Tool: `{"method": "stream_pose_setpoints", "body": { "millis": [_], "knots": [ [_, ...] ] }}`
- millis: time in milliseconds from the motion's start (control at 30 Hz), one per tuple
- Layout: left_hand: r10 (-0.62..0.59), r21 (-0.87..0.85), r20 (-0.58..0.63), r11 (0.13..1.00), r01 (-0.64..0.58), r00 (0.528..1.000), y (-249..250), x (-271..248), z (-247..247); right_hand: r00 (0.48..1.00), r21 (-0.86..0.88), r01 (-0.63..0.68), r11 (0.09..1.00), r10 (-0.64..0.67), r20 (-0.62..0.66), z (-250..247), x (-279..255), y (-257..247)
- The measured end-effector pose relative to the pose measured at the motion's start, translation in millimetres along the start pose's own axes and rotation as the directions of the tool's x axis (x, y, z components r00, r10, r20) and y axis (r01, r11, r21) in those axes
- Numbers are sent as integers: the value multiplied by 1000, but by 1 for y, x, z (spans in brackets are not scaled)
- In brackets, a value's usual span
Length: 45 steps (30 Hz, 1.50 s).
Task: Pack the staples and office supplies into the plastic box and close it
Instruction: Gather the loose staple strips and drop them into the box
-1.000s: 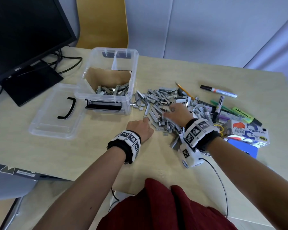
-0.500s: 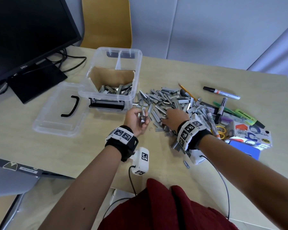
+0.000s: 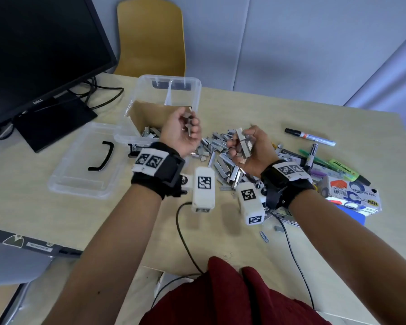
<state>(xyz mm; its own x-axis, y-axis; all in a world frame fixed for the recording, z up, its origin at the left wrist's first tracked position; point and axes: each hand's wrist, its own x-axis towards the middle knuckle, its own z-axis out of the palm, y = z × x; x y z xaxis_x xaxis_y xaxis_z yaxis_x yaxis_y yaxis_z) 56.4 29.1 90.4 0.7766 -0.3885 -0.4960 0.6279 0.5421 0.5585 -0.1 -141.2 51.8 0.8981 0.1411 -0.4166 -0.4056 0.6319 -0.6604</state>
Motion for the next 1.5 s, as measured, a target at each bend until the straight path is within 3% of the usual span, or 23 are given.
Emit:
{"method": "stream_pose_setpoints", "body": {
  "millis": [133, 233, 333, 433, 533, 600, 700, 733, 833, 1033, 1200, 1267, 1333, 1400, 1500],
  "knots": [
    [52, -159, -306, 982, -105, 951, 35, 6, -5, 997, -3, -80, 997, 80, -25, 29, 7, -9],
    [62, -35, -419, 996, -84, 906, 53, 16, -16, 990, -44, -137, 990, 134, -51, 52, 14, -15],
    [120, 157, -453, 986, -54, 883, 61, 20, -23, 986, -100, -165, 981, 161, -49, 77, 21, -18],
    [224, 247, -454, 962, -119, 862, 65, 14, -25, 983, -67, -178, 982, 175, -50, 99, 29, -16],
    [425, 396, -499, 887, -238, 755, 75, 11, -34, 981, -27, -190, 981, 188, -52, 115, 41, -11],
    [527, 533, -504, 813, -233, 684, 82, 12, -46, 979, -17, -197, 980, 196, -56, 123, 49, -6],
    [590, 623, -507, 755, -205, 629, 81, 16, -63, 975, -23, -223, 975, 222, -5, 134, 58, 3],
    [613, 671, -494, 720, -178, 616, 78, 15, -66, 975, -35, -223, 974, 223, -3, 137, 59, 6],
    [649, 791, -414, 603, -100, 638, 71, 17, -67, 981, -36, -191, 981, 190, -32, 141, 61, 11],
    [669, 880, -336, 474, -32, 663, 70, 13, -69, 982, -108, -186, 976, 182, -46, 133, 54, 6],
    [720, 966, -196, 260, 3, 666, 54, 15, -65, 990, -289, -135, 948, 117, -80, 94, 35, -13],
    [704, 981, -119, 194, -28, 700, 39, 14, -58, 988, -379, -111, 919, 61, -142, 71, 27, -21],
    [683, 984, -43, 155, -87, 730, 22, 13, -49, 976, -494, -129, 860, 22, -217, 48, 17, -26],
    [692, 986, 47, 84, -145, 720, 5, 12, -38, 961, -660, -185, 728, -5, -276, 27, 8, -26],
    [726, 962, 262, -141, -235, 635, -22, 12, -27, 942, -875, -260, 408, -91, -322, 1, -2, -16]
  ]
}}
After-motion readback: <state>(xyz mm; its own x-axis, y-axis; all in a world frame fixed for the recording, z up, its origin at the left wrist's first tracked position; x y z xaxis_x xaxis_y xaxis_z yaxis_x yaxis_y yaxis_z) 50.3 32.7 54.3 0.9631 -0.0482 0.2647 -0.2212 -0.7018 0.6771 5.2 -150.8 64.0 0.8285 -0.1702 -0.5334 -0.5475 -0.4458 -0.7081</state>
